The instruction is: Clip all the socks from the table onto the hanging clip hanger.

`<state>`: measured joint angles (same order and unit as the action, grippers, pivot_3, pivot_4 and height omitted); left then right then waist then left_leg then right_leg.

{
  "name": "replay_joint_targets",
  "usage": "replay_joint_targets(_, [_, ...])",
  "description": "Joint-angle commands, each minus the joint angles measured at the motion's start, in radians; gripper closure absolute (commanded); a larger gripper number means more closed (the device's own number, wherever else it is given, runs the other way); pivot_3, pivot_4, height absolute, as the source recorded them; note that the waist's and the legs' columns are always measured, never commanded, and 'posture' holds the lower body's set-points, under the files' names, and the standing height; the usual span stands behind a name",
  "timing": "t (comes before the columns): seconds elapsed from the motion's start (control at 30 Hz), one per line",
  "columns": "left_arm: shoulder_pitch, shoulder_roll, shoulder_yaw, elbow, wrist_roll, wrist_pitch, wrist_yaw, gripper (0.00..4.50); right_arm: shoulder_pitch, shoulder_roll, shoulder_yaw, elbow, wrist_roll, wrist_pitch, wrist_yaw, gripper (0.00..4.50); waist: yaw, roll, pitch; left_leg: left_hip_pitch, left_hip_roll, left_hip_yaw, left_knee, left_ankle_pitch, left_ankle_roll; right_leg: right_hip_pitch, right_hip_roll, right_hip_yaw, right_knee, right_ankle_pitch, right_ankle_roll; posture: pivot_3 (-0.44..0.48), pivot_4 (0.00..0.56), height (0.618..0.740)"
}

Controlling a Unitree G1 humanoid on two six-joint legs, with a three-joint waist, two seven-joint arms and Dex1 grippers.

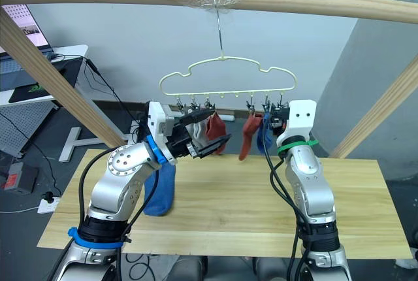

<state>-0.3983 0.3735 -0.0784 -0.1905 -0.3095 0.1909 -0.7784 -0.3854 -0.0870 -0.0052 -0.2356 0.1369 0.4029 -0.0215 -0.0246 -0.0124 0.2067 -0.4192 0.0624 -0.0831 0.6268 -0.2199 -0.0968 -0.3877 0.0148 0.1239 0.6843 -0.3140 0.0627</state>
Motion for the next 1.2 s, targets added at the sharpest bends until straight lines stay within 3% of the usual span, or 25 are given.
replay_joint_targets(0.03, [-0.017, 0.008, 0.014, -0.043, -0.021, 0.003, -0.001, 0.49, -0.033, 0.009, -0.009, -0.004, -0.005, -0.038, 0.007, 2.37, 0.0, 0.0, 0.0, 0.0, 0.0, 0.0, 0.0, 0.0, 0.0, 0.0, 0.0, 0.0, 0.0, 0.0, 0.0, 0.109, 0.175, 0.74])
replay_joint_targets(0.3, [-0.038, -0.01, 0.019, -0.1, -0.081, 0.062, 0.008, 0.49, -0.058, 0.029, 0.0, 0.016, 0.008, -0.048, 0.039, 2.37, 0.002, 0.0, 0.0, 0.0, 0.0, 0.0, 0.0, 0.0, 0.0, 0.0, 0.0, 0.0, 0.001, 0.0, 0.0, 0.113, 0.179, 0.74])
replay_joint_targets(1.03, [-0.04, -0.011, 0.017, -0.07, -0.085, 0.048, 0.004, 0.49, -0.069, 0.052, -0.022, 0.043, 0.01, -0.045, 0.066, 2.37, 0.001, 0.0, 0.0, 0.002, 0.0, 0.0, 0.001, 0.0, 0.0, 0.0, 0.0, 0.0, 0.004, 0.0, 0.0, 0.114, 0.18, 0.74])
replay_joint_targets(1.13, [-0.039, -0.011, 0.017, -0.072, -0.086, 0.049, 0.005, 0.49, -0.063, 0.048, -0.022, 0.045, 0.005, -0.039, 0.065, 2.99, 0.001, 0.0, 0.0, 0.002, 0.0, 0.0, 0.001, 0.0, 0.0, 0.0, 0.0, 0.0, 0.004, 0.0, 0.0, 0.114, 0.18, 0.74])
replay_joint_targets(1.2, [-0.04, -0.012, 0.016, -0.072, -0.085, 0.05, 0.005, 0.49, -0.062, 0.05, -0.031, 0.048, 0.008, -0.044, 0.062, 3.67, 0.001, 0.0, 0.0, 0.002, 0.0, 0.0, 0.001, 0.0, 0.0, 0.0, 0.0, 0.0, 0.004, 0.0, 0.0, 0.115, 0.181, 0.74])
